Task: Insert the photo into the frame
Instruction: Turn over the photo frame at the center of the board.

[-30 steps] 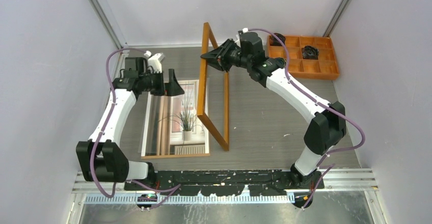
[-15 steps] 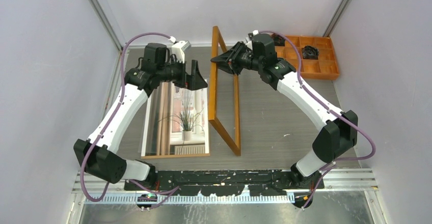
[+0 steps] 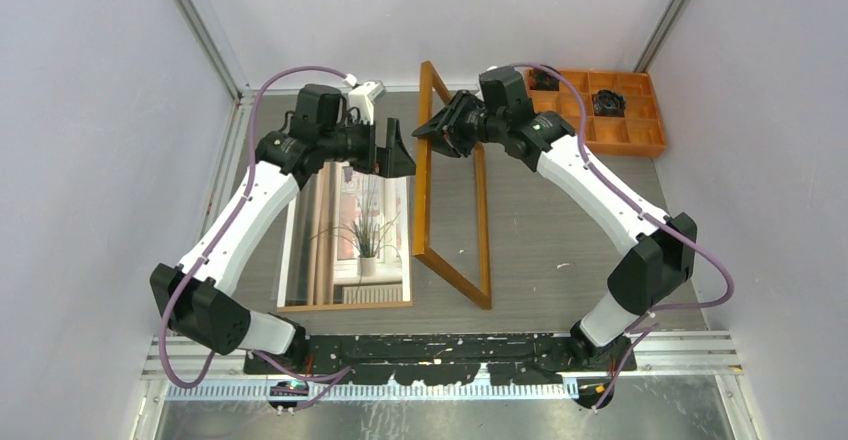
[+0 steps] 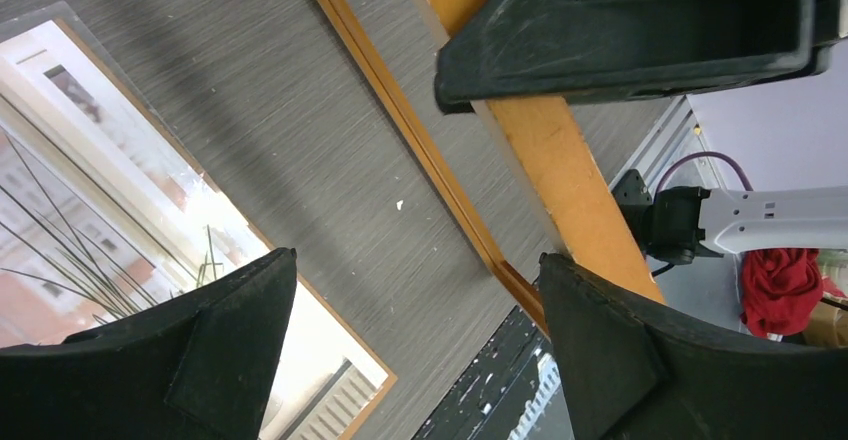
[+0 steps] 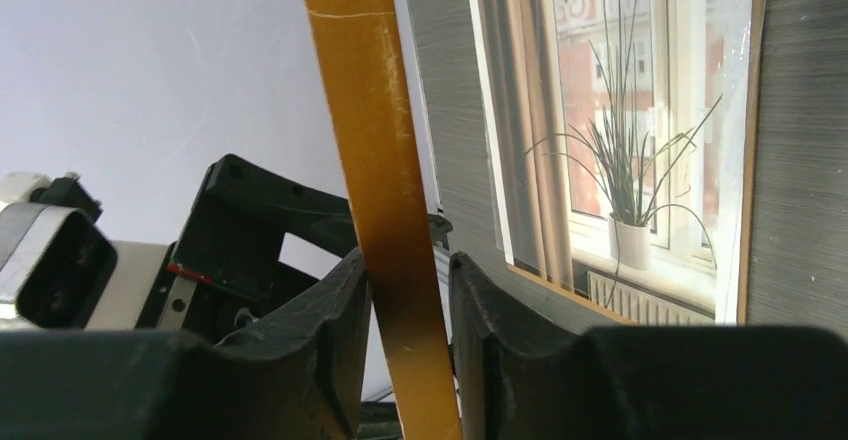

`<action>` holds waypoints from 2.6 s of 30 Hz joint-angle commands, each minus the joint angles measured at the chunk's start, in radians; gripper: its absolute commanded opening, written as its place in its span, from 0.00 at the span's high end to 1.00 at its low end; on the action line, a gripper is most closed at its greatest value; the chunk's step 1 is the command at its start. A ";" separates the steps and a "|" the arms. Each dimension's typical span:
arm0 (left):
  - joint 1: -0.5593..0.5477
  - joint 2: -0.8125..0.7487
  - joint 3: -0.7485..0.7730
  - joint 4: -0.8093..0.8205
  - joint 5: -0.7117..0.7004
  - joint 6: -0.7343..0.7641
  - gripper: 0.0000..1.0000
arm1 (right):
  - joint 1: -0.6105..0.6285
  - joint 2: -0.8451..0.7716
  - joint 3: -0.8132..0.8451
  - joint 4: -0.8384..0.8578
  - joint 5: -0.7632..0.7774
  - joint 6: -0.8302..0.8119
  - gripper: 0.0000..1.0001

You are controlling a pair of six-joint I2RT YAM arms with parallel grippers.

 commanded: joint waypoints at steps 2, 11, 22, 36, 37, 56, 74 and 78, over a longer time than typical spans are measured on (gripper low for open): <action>-0.003 -0.003 0.022 0.046 0.040 -0.029 0.07 | 0.031 0.025 0.039 0.010 0.020 0.013 0.58; -0.002 -0.020 0.003 0.039 0.051 -0.020 0.07 | 0.053 0.075 0.113 0.024 0.034 0.031 0.79; 0.273 -0.112 0.054 -0.138 0.077 0.090 0.00 | 0.072 0.111 0.239 0.114 0.023 0.158 0.93; 0.404 -0.175 -0.147 -0.066 0.108 0.087 0.00 | 0.076 0.157 0.082 0.816 -0.164 0.467 0.95; 0.404 -0.171 -0.160 -0.051 0.106 0.083 0.00 | 0.070 0.151 0.048 0.872 -0.172 0.490 0.94; 0.077 0.100 -0.267 0.081 -0.271 0.174 0.00 | -0.075 0.066 -0.414 1.216 -0.364 0.573 0.76; 0.077 0.259 -0.315 0.170 -0.535 0.407 0.05 | -0.225 -0.157 -0.422 0.067 -0.203 -0.270 0.65; 0.077 0.273 -0.321 0.175 -0.555 0.431 0.06 | -0.226 -0.155 -0.421 0.016 -0.164 -0.312 0.79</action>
